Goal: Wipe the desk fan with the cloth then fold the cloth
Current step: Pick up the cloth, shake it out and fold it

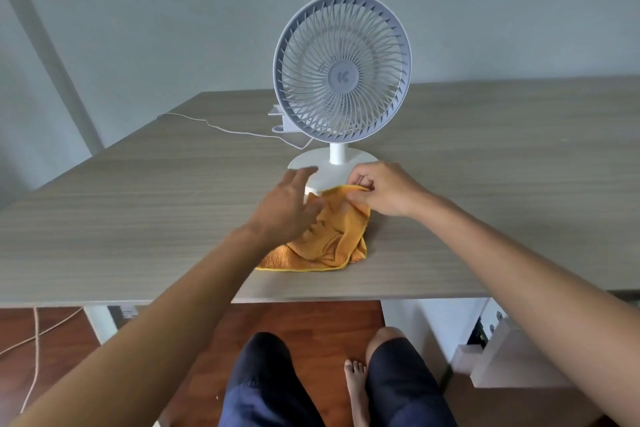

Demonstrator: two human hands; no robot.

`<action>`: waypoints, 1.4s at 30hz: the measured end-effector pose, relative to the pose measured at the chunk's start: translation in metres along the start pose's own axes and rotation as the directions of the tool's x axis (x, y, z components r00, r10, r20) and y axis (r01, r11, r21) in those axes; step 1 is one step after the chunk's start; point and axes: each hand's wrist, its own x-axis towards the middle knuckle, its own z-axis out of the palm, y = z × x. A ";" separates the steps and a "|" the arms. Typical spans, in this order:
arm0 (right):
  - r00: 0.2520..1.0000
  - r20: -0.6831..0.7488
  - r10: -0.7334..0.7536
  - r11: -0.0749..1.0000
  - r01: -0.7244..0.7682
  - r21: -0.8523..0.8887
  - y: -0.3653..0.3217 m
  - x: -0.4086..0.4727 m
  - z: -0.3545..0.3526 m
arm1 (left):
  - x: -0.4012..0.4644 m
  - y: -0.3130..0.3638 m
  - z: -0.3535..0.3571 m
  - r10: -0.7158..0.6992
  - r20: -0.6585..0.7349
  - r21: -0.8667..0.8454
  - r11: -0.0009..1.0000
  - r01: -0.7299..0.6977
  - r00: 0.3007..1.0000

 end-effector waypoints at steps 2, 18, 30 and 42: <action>0.998 -0.035 -0.058 0.996 0.060 0.066 -0.010 0.000 -0.006 | 0.011 -0.002 -0.011 0.012 0.029 0.064 0.998 -0.014 1.000; 0.940 -0.288 -0.184 0.968 0.225 0.112 -0.057 0.013 -0.031 | 0.019 -0.014 -0.057 -0.109 -0.003 -0.181 0.978 0.107 0.994; 0.916 -0.385 -0.115 0.901 0.260 0.348 -0.089 0.028 -0.041 | 0.018 -0.024 -0.123 -0.083 -0.244 -0.454 0.890 -0.038 0.966; 0.944 -0.329 0.015 0.641 0.243 0.728 -0.134 0.054 -0.036 | 0.011 -0.034 -0.176 -0.113 -0.360 -0.455 0.888 -0.069 0.926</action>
